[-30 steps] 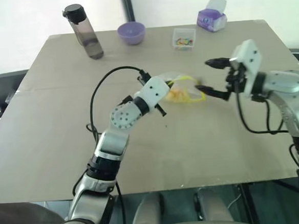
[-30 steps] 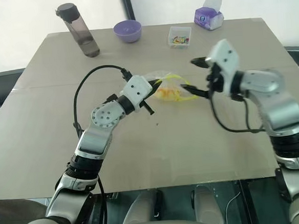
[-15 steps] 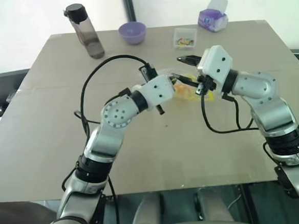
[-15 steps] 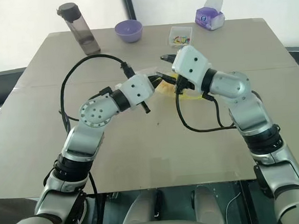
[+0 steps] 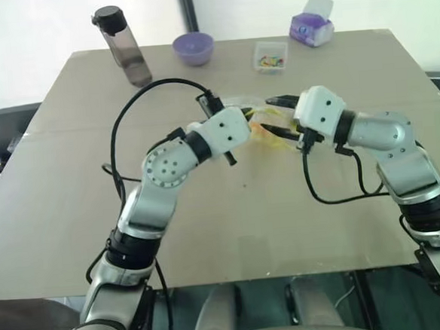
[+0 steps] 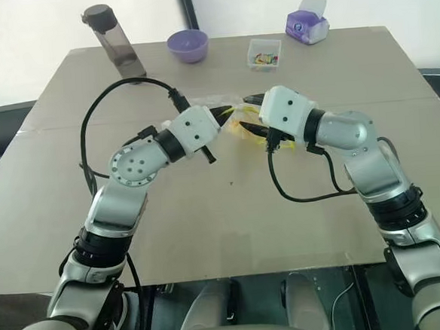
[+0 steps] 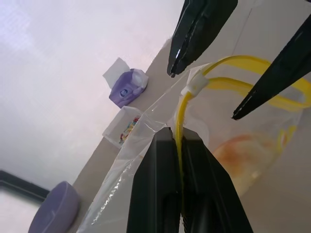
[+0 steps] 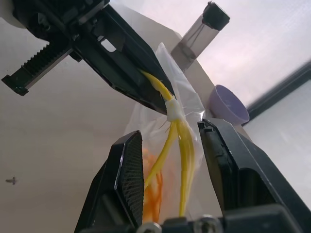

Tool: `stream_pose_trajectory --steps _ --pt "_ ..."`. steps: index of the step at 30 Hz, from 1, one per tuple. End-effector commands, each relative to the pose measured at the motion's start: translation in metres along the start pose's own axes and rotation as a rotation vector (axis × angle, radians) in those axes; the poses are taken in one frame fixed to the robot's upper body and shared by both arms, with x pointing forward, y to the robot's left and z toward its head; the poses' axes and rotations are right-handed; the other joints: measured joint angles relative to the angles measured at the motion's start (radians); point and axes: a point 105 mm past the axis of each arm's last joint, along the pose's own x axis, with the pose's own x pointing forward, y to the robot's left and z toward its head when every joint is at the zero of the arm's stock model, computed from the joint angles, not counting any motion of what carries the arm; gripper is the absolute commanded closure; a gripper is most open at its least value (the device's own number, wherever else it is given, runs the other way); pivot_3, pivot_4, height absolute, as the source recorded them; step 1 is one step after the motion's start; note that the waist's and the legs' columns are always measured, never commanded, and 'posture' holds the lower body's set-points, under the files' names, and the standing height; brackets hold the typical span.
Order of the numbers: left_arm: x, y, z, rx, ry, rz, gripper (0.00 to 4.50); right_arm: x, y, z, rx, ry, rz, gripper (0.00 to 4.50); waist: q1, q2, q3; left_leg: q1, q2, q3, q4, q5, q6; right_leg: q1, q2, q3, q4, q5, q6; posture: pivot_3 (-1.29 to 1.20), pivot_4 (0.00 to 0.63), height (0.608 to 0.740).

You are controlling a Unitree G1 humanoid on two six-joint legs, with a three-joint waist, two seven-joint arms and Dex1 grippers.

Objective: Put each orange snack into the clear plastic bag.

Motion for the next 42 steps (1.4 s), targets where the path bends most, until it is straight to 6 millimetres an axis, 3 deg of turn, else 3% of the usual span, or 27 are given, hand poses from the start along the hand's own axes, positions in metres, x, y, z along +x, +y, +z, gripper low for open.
stream_pose_trajectory --steps 1,11,26,30,31,42 --pt "-0.002 0.008 0.009 0.029 -0.034 0.041 4.5 -0.002 -0.005 0.014 -0.065 -0.041 -0.043 2.44 0.0 0.0 0.0 0.0 0.0 0.0 0.0 0.0 0.0 0.0 0.0 0.0 0.0 0.0 0.0 0.0 0.15 0.74" --pt "-0.003 0.005 -0.002 0.054 0.01 0.033 4.5 0.0 -0.014 0.025 -0.097 -0.091 -0.094 2.44 0.0 0.0 0.0 0.0 0.0 0.0 0.0 0.0 0.0 0.0 0.0 0.0 0.0 0.0 0.0 0.0 0.15 0.74" --pt "-0.002 0.001 0.001 0.032 -0.006 0.034 4.5 0.003 -0.012 0.022 -0.125 -0.071 -0.087 2.44 0.0 0.0 0.0 0.0 0.0 0.0 0.0 0.0 0.0 0.0 0.0 0.0 0.0 0.0 0.0 0.0 0.15 0.74" --pt "-0.002 -0.001 0.002 0.028 -0.009 0.031 4.5 0.003 -0.008 0.02 -0.121 -0.066 -0.072 4.25 0.0 0.0 0.0 0.0 0.0 0.0 0.0 0.0 0.0 0.0 0.0 0.0 0.0 0.0 0.0 0.0 0.15 0.74" --pt "-0.002 -0.001 0.002 0.028 -0.009 0.03 4.5 0.003 -0.008 0.019 -0.121 -0.065 -0.072 4.46 0.0 0.0 0.0 0.0 0.0 0.0 0.0 0.0 0.0 0.0 0.0 0.0 0.0 0.0 0.0 0.0 0.15 0.74" --pt "-0.003 -0.002 0.002 0.027 -0.01 0.028 4.5 0.004 -0.007 0.017 -0.116 -0.049 -0.075 4.46 0.0 0.0 0.0 0.0 0.0 0.0 0.0 0.0 0.0 0.0 0.0 0.0 0.0 0.0 0.0 0.0 0.15 0.74"
